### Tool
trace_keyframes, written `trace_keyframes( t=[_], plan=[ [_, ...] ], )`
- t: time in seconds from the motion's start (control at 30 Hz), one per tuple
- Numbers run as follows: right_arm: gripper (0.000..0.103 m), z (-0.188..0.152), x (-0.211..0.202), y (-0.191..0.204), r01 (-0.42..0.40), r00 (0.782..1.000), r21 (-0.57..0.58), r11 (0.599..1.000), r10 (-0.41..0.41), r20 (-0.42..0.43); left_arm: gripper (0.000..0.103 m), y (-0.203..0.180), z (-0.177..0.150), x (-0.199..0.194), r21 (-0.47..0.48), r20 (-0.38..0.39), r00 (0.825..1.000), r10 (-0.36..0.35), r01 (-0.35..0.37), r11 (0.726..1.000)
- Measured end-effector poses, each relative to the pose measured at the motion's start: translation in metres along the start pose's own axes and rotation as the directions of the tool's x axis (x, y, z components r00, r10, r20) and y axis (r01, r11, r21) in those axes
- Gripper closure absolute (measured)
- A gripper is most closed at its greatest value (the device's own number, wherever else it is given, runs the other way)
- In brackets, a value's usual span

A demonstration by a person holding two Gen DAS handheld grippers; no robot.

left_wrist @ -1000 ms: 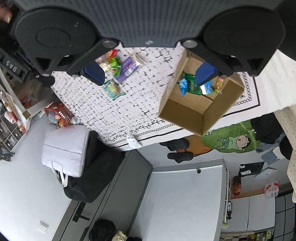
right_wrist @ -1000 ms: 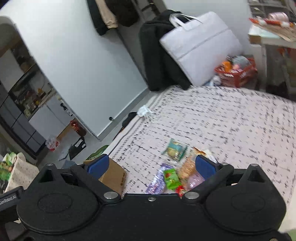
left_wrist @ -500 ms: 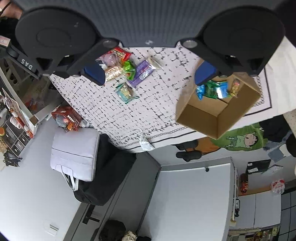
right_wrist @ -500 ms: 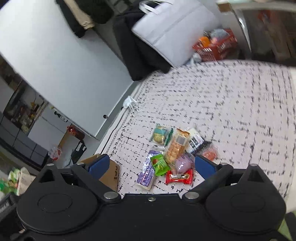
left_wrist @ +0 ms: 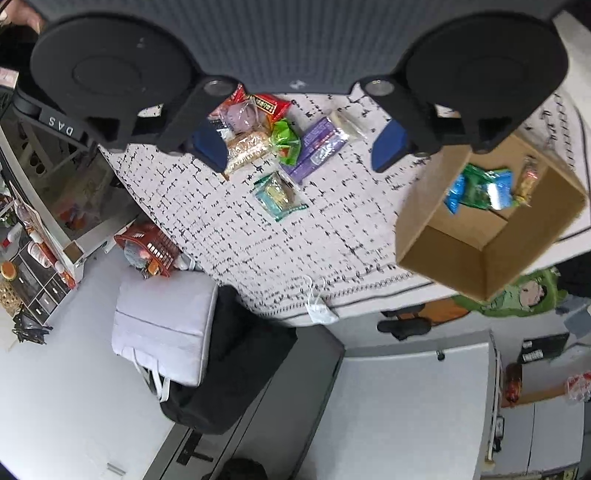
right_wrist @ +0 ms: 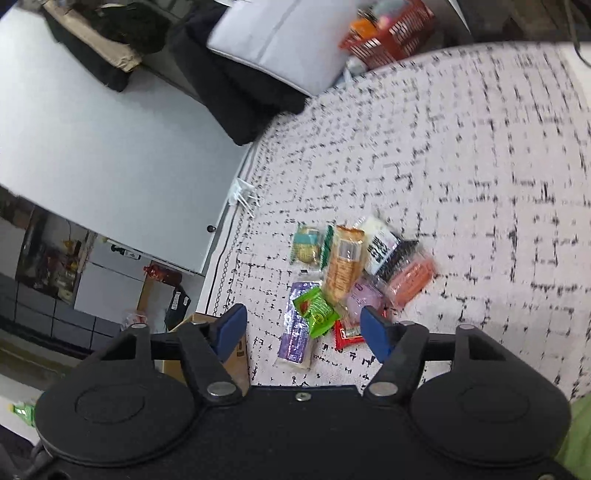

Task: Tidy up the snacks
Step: 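Grasp a green packet with the left gripper while the right gripper grasps a clear pink packet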

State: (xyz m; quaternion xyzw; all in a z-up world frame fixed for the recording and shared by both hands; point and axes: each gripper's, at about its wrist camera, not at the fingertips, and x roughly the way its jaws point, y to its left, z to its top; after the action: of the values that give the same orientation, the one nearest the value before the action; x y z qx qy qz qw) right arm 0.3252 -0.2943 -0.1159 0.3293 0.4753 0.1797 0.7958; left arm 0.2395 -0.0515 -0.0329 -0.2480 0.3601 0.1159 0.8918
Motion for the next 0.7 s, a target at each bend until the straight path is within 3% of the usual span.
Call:
trace_keyframes(
  t=[0.07,0.3,0.47,0.7],
  plan=[
    [0.04,0.0,0.005,-0.003,0.0,1.0,0.029,1.0,0.001,-0.013,0.032,-0.001,0.0,0.011,-0.013,-0.014,1.0,-0.008,0.007,1.0],
    [0.049,-0.001,0.026,-0.014,0.045,0.998,0.073,0.996,-0.042,-0.044,0.045,-0.007,-0.006,0.049,-0.03,-0.07,0.997,-0.03,0.028,0.999],
    [0.049,0.001,0.042,-0.023,0.073,0.996,0.14,0.987,-0.065,-0.06,0.062,-0.007,-0.01,0.082,-0.09,-0.137,0.988,-0.068,0.056,0.994],
    [0.05,0.006,0.068,-0.033,0.09,0.993,0.184,0.979,-0.074,-0.091,0.064,-0.002,-0.014,0.124,-0.158,-0.197,0.978,-0.069,0.038,0.987]
  ],
)
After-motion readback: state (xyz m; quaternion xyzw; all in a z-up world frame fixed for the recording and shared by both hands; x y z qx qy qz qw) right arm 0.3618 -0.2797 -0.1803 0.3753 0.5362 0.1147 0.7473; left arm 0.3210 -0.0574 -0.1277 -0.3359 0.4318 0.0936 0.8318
